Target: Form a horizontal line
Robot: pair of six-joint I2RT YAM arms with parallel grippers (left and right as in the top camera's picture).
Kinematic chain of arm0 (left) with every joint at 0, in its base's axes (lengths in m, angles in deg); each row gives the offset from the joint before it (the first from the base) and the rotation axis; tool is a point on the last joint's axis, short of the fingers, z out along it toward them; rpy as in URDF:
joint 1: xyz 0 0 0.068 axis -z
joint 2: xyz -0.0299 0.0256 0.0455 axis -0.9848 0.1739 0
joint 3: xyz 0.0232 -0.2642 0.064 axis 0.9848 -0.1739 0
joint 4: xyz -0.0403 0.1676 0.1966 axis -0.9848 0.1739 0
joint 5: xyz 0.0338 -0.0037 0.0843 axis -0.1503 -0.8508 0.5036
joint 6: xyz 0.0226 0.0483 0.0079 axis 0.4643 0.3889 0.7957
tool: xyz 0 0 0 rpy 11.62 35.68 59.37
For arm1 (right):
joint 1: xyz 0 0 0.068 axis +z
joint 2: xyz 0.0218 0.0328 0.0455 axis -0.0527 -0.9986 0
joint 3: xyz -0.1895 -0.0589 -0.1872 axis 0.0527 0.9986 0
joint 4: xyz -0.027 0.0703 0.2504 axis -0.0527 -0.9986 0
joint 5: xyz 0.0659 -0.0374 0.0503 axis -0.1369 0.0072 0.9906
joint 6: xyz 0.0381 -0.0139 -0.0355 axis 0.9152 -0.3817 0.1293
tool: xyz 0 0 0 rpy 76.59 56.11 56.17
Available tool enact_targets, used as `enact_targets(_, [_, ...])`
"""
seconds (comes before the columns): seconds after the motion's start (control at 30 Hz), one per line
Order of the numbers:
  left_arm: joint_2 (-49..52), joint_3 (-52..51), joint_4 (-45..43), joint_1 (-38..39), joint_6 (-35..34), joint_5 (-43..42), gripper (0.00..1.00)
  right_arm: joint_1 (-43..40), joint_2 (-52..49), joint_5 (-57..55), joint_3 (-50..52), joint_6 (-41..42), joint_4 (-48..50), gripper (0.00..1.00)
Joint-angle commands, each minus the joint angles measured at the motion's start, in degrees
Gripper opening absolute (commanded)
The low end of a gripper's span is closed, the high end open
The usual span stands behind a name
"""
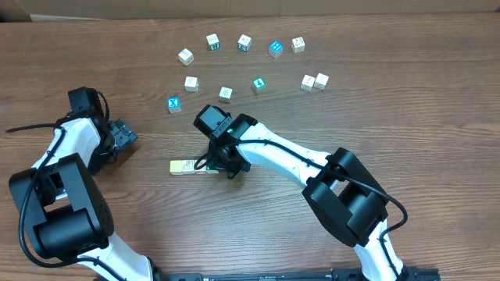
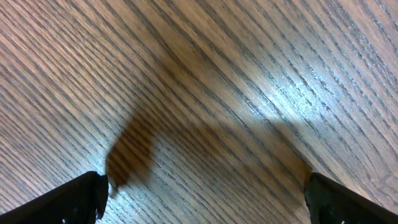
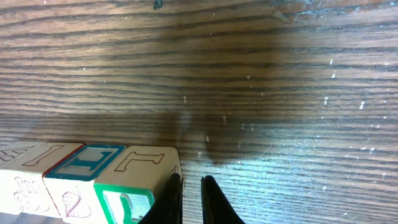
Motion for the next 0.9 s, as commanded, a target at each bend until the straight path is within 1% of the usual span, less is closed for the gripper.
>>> enact_targets(0.0, [1.01, -0.37, 0.37, 0.44, -0.13, 0.35, 1.00, 0.33, 1.64, -0.59, 0.55, 0.17, 0.15, 0.09])
enact_targets(0.3, [1.01, -0.37, 0.35, 0.44, -0.13, 0.35, 1.00, 0.09, 1.64, -7.74, 0.55, -0.04, -3.82, 0.10])
enact_targets(0.47, [1.01, -0.37, 0.37, 0.44, -0.13, 0.35, 1.00, -0.55, 1.64, -8.76, 0.55, -0.26, -4.26, 0.10])
enact_targets(0.73, [1.01, -0.37, 0.37, 0.44, -0.13, 0.35, 1.00, -1.95, 1.64, -18.62, 0.55, -0.22, -7.89, 0.10])
enact_targets(0.87, [1.01, -0.37, 0.37, 0.44, -0.13, 0.35, 1.00, -3.15, 1.64, -21.53, 0.55, -0.22, -8.94, 0.10])
